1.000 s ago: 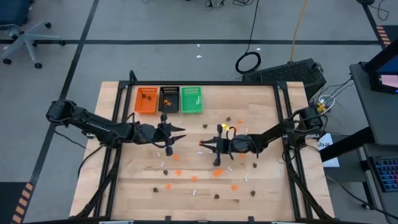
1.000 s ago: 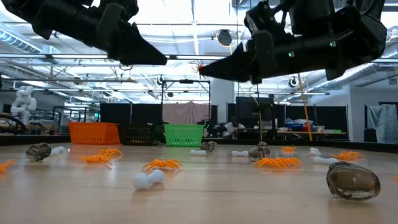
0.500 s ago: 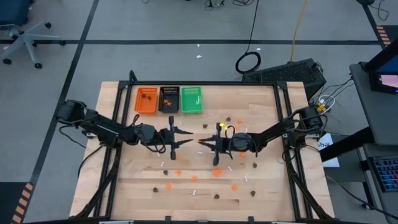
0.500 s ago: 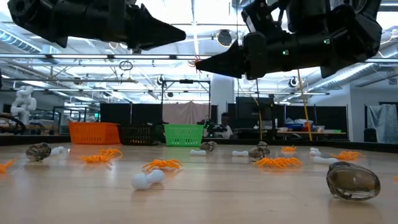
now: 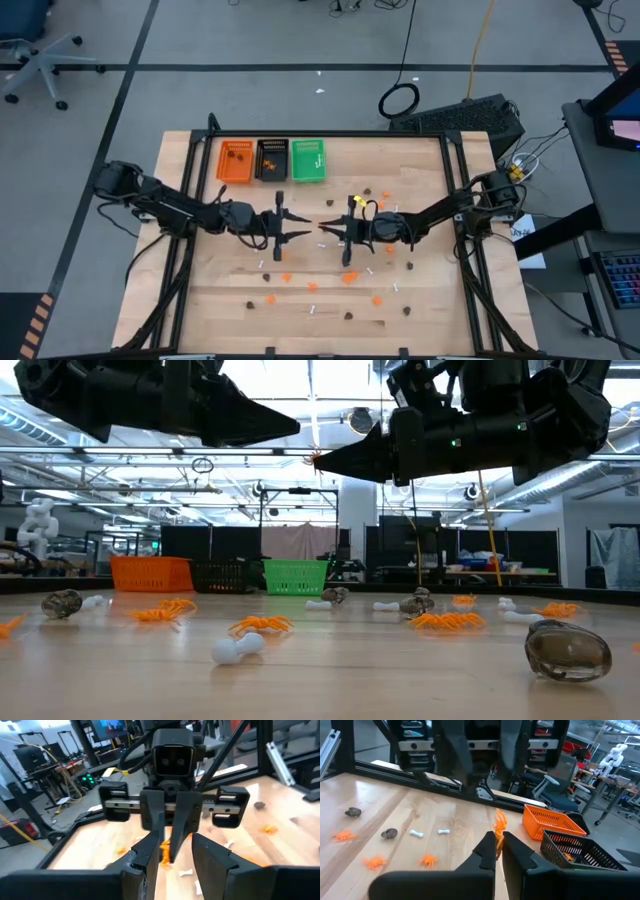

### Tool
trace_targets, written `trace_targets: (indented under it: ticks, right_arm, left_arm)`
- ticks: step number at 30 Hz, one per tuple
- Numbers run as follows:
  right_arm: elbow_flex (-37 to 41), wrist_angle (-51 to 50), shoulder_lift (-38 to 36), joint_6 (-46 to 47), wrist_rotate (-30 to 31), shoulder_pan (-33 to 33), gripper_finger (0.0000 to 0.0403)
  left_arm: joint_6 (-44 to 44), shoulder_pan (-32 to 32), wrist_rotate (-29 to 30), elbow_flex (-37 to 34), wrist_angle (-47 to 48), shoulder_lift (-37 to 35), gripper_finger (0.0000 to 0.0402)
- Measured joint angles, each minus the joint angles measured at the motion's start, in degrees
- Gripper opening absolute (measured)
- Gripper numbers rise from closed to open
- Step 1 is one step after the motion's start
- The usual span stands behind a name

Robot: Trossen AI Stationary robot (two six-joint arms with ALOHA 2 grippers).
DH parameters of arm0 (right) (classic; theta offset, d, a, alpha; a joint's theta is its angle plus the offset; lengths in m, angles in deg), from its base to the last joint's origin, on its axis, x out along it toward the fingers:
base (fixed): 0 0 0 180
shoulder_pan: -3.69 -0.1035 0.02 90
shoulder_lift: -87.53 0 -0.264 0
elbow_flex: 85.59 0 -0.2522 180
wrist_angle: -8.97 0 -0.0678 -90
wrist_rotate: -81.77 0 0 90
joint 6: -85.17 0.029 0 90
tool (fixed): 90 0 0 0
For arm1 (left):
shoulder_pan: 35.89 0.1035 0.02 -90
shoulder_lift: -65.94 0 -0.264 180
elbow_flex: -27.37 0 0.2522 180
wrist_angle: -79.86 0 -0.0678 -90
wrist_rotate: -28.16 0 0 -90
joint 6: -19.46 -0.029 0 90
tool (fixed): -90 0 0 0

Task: Sort Halloween decoration
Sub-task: Put the orange spider toy into the black bin

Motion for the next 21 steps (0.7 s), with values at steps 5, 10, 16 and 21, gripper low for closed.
trace_targets:
  ticks: [5,10,16,21]
  right_arm:
    - [-0.2,0.0,0.0,0.2,0.0,0.0,0.0000]
    - [-0.2,0.0,0.0,0.2,0.0,0.0,0.0000]
    - [-0.2,0.0,0.0,0.1,0.0,0.0,0.0000]
    - [-0.2,0.0,0.0,0.1,-0.1,0.0,0.0000]
  left_arm:
    - [0.6,1.2,-0.7,0.0,-4.6,3.3,0.0155]
    - [0.6,2.1,-0.9,0.0,-8.8,6.0,0.0187]
    - [0.7,3.1,-2.4,0.1,-11.1,8.4,0.0167]
    - [1.6,3.7,-3.9,0.1,-12.5,9.3,0.0123]
